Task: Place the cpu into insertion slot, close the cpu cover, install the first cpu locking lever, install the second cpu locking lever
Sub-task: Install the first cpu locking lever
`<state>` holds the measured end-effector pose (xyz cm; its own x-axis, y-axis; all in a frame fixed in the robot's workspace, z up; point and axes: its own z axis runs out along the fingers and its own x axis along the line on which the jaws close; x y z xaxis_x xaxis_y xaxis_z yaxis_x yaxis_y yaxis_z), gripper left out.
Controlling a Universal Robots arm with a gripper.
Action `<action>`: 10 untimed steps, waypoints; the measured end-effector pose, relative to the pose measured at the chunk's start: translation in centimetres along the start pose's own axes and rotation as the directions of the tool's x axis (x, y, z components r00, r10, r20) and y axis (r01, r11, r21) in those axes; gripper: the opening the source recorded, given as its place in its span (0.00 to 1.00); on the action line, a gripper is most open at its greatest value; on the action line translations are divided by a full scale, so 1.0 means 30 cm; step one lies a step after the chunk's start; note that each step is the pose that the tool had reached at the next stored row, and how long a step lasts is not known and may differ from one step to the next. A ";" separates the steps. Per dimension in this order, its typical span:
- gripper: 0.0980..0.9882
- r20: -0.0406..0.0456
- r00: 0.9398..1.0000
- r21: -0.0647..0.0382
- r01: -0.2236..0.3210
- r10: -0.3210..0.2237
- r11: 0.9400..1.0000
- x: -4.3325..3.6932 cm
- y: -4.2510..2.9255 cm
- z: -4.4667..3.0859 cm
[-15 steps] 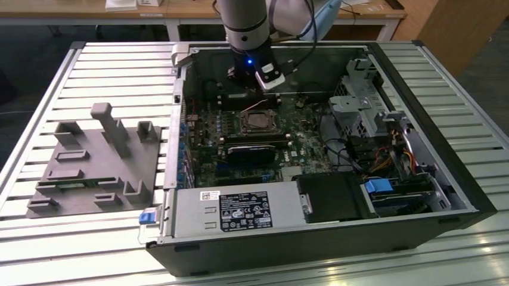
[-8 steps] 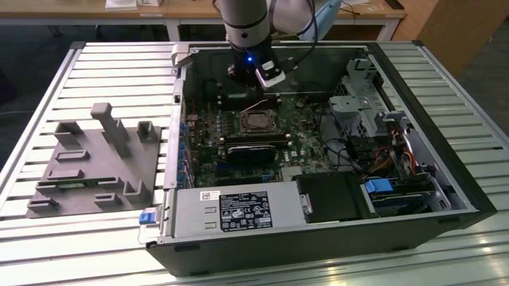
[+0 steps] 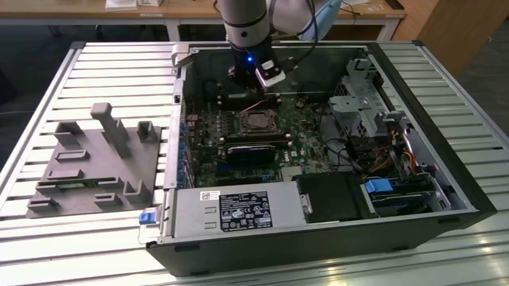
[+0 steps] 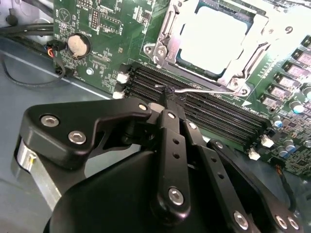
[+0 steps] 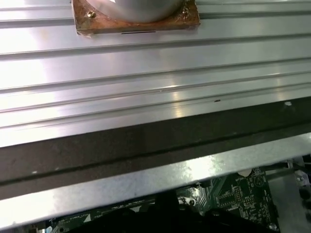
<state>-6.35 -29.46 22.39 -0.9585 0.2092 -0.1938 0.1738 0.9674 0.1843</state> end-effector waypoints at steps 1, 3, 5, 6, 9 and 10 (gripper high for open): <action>0.00 0.001 1.000 0.000 -0.001 0.001 1.000 0.000 0.000 0.002; 0.00 0.004 1.000 0.001 -0.005 0.005 1.000 0.002 -0.001 0.007; 0.00 0.007 1.000 0.001 -0.009 0.009 1.000 0.003 -0.002 0.012; 0.00 0.009 1.000 0.001 -0.012 0.012 1.000 0.004 -0.003 0.015; 0.00 0.016 1.000 0.005 -0.023 0.023 1.000 0.006 -0.004 0.018; 0.00 0.018 0.999 0.007 -0.028 0.028 1.000 0.007 -0.004 0.019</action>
<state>-6.44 -29.46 21.79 -0.9490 0.2386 -0.2059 0.2021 0.9621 0.1830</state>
